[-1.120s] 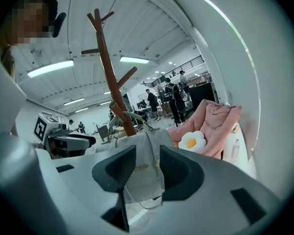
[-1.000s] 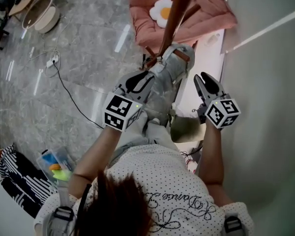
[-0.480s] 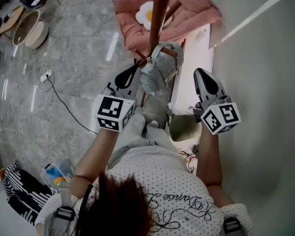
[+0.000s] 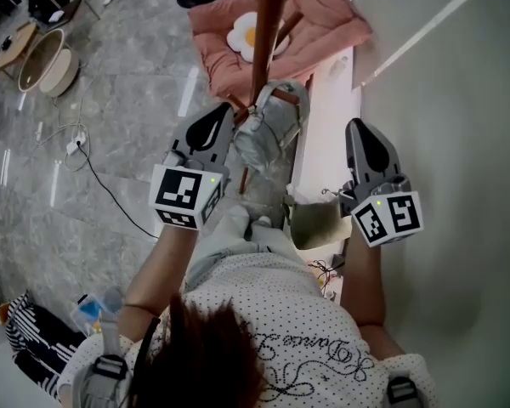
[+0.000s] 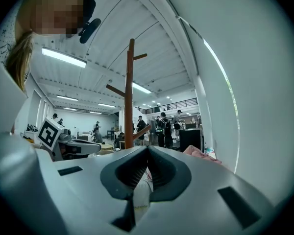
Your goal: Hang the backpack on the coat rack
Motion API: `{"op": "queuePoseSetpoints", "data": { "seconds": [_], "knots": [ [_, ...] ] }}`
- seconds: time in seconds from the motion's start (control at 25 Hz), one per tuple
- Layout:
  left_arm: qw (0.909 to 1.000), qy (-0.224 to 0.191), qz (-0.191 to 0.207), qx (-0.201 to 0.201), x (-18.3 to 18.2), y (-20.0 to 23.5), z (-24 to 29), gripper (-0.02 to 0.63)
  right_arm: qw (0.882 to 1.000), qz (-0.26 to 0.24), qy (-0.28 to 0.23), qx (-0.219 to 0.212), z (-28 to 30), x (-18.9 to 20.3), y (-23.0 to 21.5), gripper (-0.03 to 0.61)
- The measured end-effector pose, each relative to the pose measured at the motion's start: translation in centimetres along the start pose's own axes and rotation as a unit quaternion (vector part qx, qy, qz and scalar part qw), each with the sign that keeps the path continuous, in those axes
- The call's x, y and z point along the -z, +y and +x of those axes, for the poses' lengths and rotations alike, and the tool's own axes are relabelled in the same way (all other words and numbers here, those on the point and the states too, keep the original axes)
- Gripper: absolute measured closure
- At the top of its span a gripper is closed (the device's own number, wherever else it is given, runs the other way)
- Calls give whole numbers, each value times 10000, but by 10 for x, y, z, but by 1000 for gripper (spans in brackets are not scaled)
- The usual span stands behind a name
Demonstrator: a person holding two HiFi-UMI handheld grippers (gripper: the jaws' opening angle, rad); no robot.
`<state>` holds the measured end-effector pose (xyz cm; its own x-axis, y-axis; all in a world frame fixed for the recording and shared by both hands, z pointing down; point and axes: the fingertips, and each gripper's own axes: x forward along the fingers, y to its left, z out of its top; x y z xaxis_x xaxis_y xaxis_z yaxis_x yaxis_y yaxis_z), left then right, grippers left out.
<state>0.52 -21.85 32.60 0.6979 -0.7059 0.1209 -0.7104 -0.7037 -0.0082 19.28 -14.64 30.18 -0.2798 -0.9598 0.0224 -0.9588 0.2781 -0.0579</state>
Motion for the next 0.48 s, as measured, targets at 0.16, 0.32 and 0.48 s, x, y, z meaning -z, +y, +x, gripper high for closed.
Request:
{"op": "queuePoseSetpoints", "data": {
  "seconds": [0.16, 0.32, 0.48],
  "knots": [
    [9996, -263, 7, -129, -17, 5, -5, 609, 9999, -84, -68, 90, -5, -9, 2, 566],
    [9991, -405, 45, -130, -27, 7, -7, 609, 9997, -120, -142, 162, -10, -14, 5, 565],
    [9990, -422, 65, -136, -29, 8, -5, 609, 9995, -129, -184, 202, -12, -16, 3, 564]
  ]
}}
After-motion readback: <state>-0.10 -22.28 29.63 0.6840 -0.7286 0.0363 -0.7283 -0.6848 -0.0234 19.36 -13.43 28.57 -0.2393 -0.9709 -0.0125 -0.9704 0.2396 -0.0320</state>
